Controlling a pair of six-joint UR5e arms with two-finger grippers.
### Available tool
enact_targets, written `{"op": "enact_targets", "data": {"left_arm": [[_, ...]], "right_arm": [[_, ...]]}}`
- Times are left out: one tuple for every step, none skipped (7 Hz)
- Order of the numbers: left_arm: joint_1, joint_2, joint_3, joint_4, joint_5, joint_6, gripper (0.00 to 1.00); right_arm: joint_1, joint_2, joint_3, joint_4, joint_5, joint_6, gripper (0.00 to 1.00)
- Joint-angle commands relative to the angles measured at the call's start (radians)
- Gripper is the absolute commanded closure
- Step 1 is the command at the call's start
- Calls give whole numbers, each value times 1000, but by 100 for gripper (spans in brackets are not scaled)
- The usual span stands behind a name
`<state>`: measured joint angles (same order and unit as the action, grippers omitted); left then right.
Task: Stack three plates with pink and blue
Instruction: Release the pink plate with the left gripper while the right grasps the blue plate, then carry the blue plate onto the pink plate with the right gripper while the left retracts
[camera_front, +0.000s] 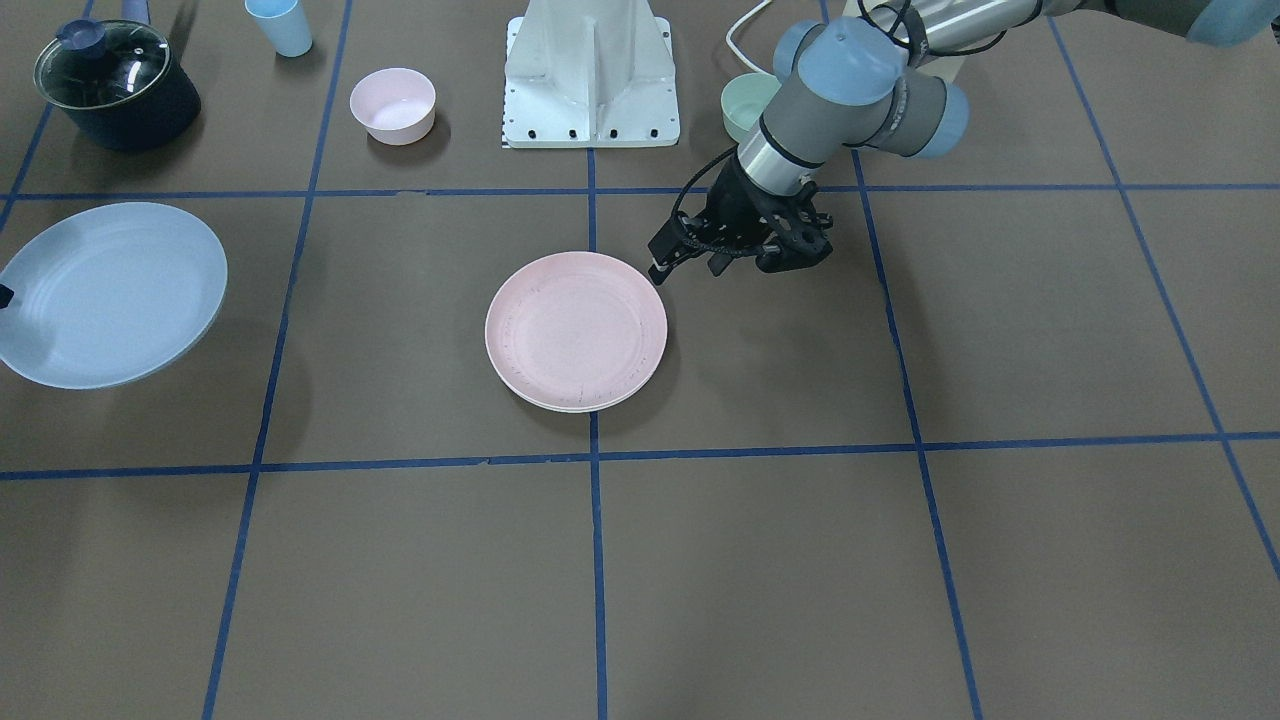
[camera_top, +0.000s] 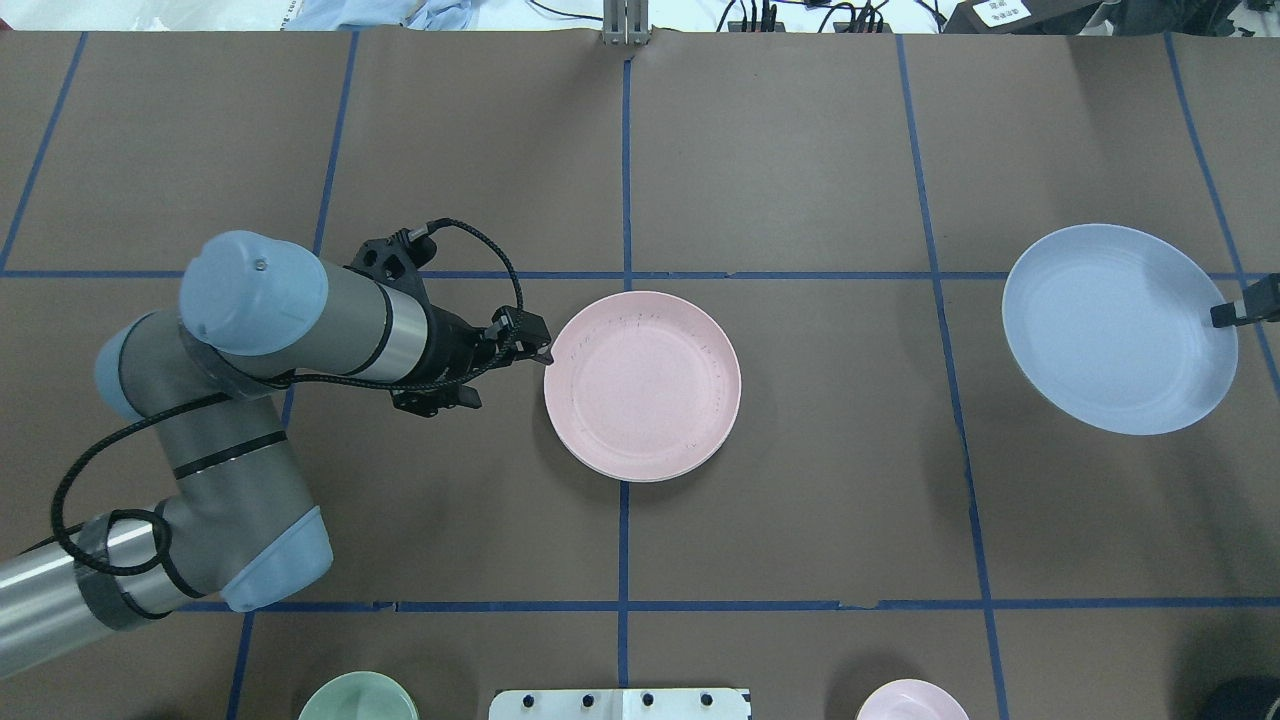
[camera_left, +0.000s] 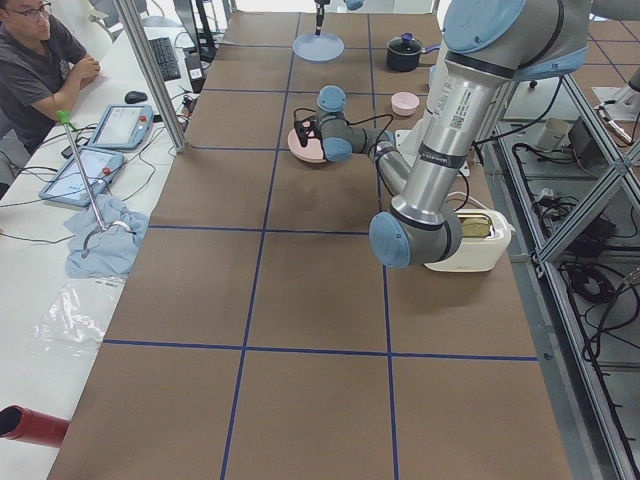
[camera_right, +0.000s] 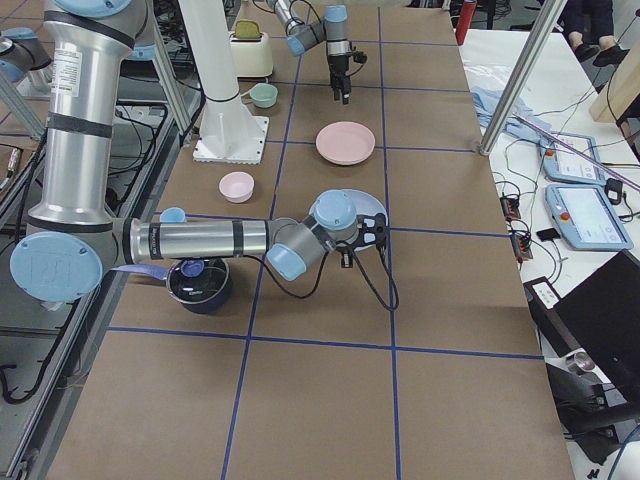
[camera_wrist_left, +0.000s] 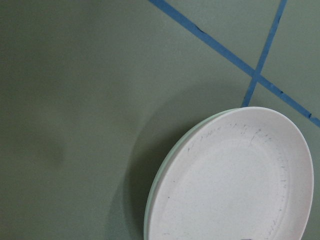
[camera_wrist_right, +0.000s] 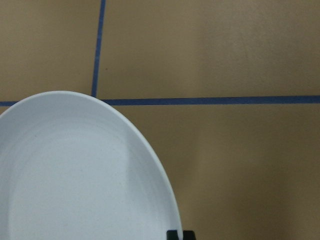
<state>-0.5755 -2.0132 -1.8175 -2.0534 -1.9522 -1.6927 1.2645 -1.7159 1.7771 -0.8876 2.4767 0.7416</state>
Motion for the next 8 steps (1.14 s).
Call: {"op": "enact_targets", "data": {"left_arm": [[-65, 60, -136, 181, -4, 215, 0], [-96, 114, -175, 193, -5, 301, 0], [-136, 179, -207, 194, -13, 403, 0], [-195, 242, -223, 196, -55, 532, 0], [-266, 292, -224, 194, -86, 645, 0], [-308, 330, -221, 194, -86, 757, 0], [-361, 356, -218, 196, -93, 865, 0], [-407, 376, -212, 196, -134, 928, 0]], "right_arm": [[-95, 70, 80, -45, -25, 201, 100], [-162, 106, 93, -45, -63, 293, 100], [-247, 137, 106, -45, -134, 376, 100], [-346, 183, 105, -51, -216, 447, 100], [-397, 269, 107, -133, -270, 488, 100], [-483, 383, 111, -263, -341, 530, 100], [-557, 495, 113, -387, -414, 556, 100], [-677, 565, 99, -428, -523, 620, 100]]}}
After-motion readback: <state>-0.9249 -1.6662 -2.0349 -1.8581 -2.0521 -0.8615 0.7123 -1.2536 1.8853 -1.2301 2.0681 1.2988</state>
